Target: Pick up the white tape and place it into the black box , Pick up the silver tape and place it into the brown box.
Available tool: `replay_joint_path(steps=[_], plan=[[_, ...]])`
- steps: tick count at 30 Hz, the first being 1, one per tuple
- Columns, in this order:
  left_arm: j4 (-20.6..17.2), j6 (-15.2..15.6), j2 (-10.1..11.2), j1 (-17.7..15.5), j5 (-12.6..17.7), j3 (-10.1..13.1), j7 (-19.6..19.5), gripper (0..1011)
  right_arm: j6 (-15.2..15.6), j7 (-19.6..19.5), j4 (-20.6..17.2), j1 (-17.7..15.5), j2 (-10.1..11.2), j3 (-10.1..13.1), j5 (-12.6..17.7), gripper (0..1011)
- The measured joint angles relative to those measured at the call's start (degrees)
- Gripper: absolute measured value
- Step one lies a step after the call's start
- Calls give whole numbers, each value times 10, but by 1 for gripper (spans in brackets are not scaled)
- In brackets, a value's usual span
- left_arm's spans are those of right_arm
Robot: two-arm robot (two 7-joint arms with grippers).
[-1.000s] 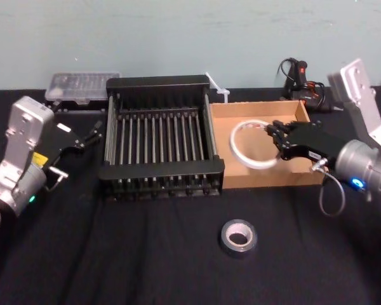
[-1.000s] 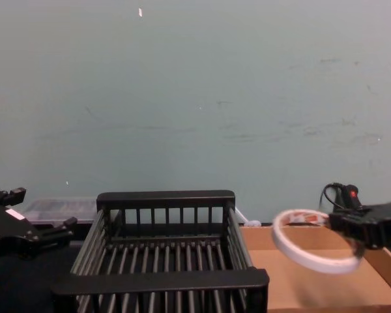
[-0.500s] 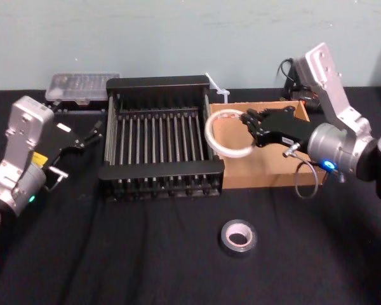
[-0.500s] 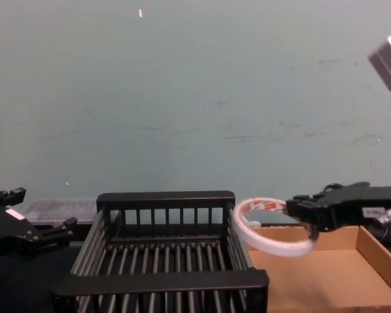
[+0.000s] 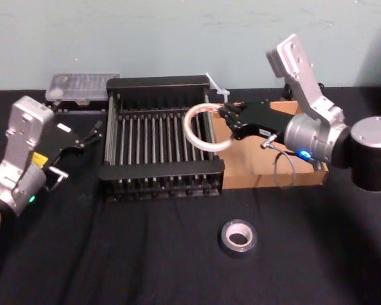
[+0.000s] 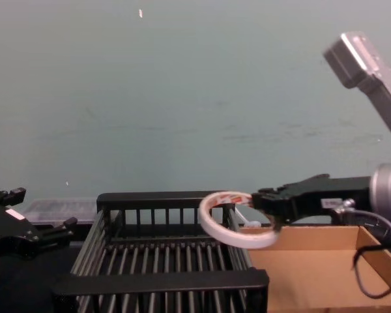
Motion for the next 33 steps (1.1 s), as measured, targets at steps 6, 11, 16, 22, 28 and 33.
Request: replay_joint_path(steps=[6, 11, 16, 22, 28, 33], plan=[[0, 0, 0, 0, 0, 0, 0, 1001, -7, 8, 18, 18, -15, -15, -7, 92], [0, 0, 0, 0, 0, 0, 0, 1001, -14, 9, 29, 29, -27, -25, -14, 92], [0, 0, 0, 0, 0, 0, 0, 1001, -17, 7, 33, 31, -31, -26, -17, 92], [0, 0, 0, 0, 0, 0, 0, 1001, -17, 7, 32, 31, -30, -26, -17, 93], [0, 0, 0, 0, 0, 0, 0, 1002, -16, 7, 31, 30, -29, -25, -16, 92], [0, 0, 0, 0, 0, 0, 0, 1001, -16, 7, 31, 30, -29, -25, -16, 181]])
